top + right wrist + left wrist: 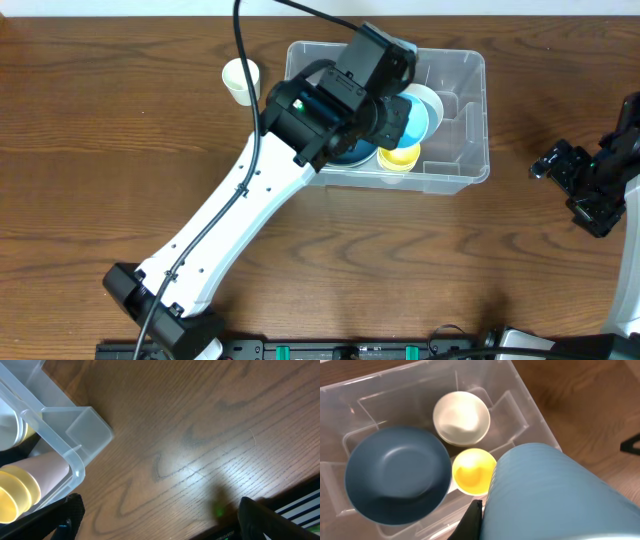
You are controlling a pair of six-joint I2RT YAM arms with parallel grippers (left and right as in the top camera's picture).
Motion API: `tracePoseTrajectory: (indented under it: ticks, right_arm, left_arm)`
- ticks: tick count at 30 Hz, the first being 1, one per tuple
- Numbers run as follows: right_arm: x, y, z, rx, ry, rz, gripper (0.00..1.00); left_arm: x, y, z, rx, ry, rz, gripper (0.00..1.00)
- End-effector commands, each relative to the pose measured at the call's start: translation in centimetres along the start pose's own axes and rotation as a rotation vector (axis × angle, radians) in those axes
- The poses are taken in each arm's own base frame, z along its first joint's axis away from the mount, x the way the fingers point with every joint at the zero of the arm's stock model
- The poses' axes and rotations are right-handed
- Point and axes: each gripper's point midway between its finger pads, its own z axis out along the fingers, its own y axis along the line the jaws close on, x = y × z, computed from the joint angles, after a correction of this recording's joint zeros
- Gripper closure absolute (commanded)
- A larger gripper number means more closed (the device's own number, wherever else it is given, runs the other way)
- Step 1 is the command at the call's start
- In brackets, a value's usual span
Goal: Pack container
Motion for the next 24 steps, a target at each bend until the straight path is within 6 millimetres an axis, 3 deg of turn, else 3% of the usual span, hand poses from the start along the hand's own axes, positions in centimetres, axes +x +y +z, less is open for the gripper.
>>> tracePoseTrajectory:
  ticks: [1,6,11,16,20,24]
  right_arm:
    - [0.0,-0.1,-0.3,-0.005,-0.01,0.014,0.01]
    - [0.0,-0.1,-0.3,-0.005,-0.009,0.015,0.01]
    - [0.0,-0.1,-0.3,-0.005,-0.009,0.015,0.01]
    - [0.0,-0.1,-0.3,-0.005,-0.009,0.015,0.01]
    - [0.0,-0.1,-0.3,-0.005,-0.009,0.015,0.01]
    - [0.0,-0.1,-0.3,-0.005,-0.009,0.015,0.01]
  left_arm:
    - [0.0,0.0,0.2,-0.018,0.009,0.042,0.94]
    - [2.3,3.3,-0.2,-0.189,0.093,-0.007,0.94]
    - [4.5,3.9,-0.7,-0.218,0.184,-0.012,0.94]
    - [4.5,5.3,-0.9,-0.254,0.188,-0.029,0.94]
    - [4.1,8.4,-1.3,-0.327,0.173,-0.123,0.94]
    - [5.3,11.3,-1.4,-0.371,0.224,-0.258,0.94]
